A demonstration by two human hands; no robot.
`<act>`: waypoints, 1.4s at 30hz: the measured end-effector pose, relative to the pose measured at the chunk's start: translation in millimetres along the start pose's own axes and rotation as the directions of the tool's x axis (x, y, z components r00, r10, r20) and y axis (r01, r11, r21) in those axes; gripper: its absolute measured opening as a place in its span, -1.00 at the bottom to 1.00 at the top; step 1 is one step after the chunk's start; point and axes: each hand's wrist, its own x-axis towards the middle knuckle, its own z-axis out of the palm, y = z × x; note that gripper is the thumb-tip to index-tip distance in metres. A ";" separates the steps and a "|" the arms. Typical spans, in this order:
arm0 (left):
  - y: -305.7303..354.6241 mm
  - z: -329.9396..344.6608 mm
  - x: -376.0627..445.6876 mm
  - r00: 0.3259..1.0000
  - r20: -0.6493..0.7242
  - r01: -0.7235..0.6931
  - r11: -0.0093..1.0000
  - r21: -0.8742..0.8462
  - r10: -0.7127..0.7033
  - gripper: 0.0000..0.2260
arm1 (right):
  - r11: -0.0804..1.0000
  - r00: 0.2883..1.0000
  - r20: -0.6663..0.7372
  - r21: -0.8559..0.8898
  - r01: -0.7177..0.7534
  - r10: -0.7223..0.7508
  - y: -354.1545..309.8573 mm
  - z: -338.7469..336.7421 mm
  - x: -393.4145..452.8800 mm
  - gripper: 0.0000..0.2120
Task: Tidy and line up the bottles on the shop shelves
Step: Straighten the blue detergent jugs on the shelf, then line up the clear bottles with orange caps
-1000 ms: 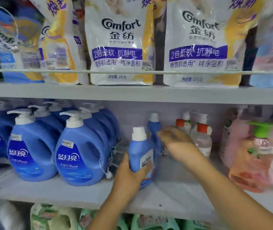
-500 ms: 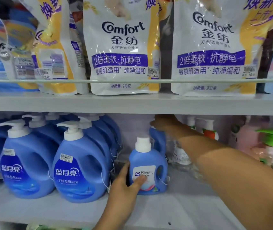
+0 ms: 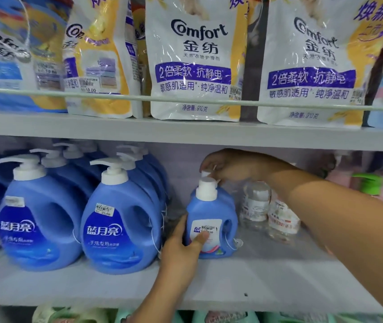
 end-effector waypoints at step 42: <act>33.4 210.8 60.7 0.981 -0.012 -0.167 0.876 0.452 0.193 -0.43 | 0.873 0.657 -0.679 0.484 0.064 0.328 136.7 92.1 -244.5 -0.20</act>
